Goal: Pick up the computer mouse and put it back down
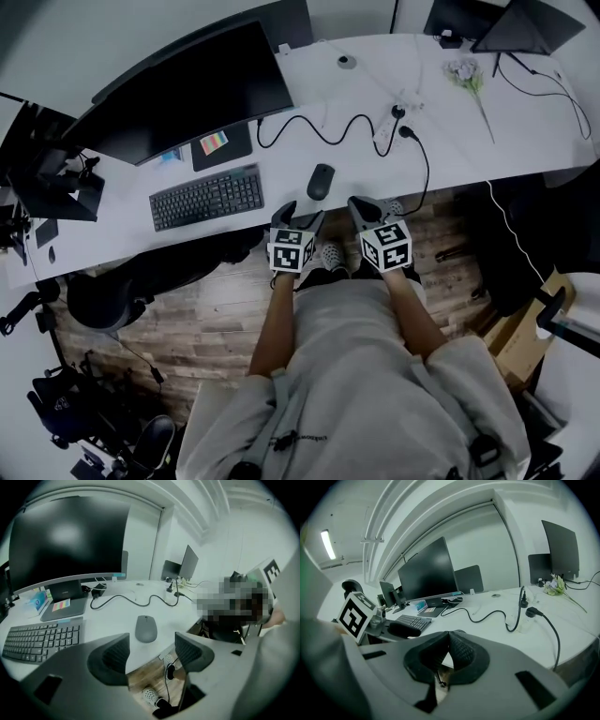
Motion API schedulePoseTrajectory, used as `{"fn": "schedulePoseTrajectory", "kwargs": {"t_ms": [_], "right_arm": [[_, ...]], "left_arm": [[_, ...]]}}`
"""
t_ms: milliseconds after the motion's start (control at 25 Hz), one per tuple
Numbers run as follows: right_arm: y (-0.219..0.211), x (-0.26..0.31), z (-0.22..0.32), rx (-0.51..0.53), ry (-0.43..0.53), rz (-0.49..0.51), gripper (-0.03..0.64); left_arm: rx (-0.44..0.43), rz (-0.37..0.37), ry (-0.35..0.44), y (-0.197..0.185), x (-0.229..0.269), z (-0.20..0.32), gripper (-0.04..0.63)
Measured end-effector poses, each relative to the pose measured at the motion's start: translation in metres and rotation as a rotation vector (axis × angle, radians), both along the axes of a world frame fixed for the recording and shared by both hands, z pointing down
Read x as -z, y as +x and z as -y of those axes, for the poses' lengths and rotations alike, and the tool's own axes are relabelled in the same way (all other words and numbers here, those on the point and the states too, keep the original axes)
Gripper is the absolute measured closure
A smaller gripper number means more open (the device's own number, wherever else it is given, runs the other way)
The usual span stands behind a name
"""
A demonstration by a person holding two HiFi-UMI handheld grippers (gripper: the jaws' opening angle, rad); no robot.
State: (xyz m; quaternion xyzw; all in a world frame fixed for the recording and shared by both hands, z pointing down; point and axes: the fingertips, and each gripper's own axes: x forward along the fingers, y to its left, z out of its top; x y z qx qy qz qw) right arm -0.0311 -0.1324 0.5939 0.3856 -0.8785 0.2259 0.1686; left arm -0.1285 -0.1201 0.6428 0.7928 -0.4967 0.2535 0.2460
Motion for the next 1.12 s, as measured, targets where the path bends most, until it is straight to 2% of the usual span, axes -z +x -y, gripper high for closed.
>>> {"fn": "schedulePoseTrajectory", "kwargs": {"t_ms": [240, 480, 600, 720, 800, 840, 1000, 1120], "right_arm": [[-0.02, -0.002, -0.018, 0.036, 0.002, -0.012, 0.609], [-0.032, -0.002, -0.025, 0.068, 0.02, -0.012, 0.609], [-0.038, -0.001, -0.025, 0.064, 0.018, 0.016, 0.609], [-0.044, 0.001, -0.026, 0.075, 0.026, 0.029, 0.609], [-0.046, 0.001, -0.026, 0.082, 0.027, 0.027, 0.609], [-0.047, 0.001, -0.026, 0.084, 0.026, 0.026, 0.609], [-0.048, 0.0, -0.027, 0.082, 0.026, 0.02, 0.609], [-0.048, -0.001, -0.026, 0.081, 0.023, 0.01, 0.609]], "left_arm": [[0.013, -0.097, 0.076, -0.009, 0.029, -0.006, 0.293], [0.007, -0.12, 0.134, -0.009, 0.047, -0.009, 0.304], [0.009, -0.141, 0.168, -0.012, 0.054, -0.009, 0.408], [0.033, -0.134, 0.178, -0.018, 0.056, -0.01, 0.43], [0.068, -0.12, 0.18, -0.026, 0.057, -0.01, 0.538], [0.081, -0.117, 0.18, -0.029, 0.057, -0.01, 0.559], [0.091, -0.118, 0.178, -0.037, 0.058, -0.012, 0.574], [0.085, -0.158, 0.182, -0.035, 0.059, -0.012, 0.574]]}}
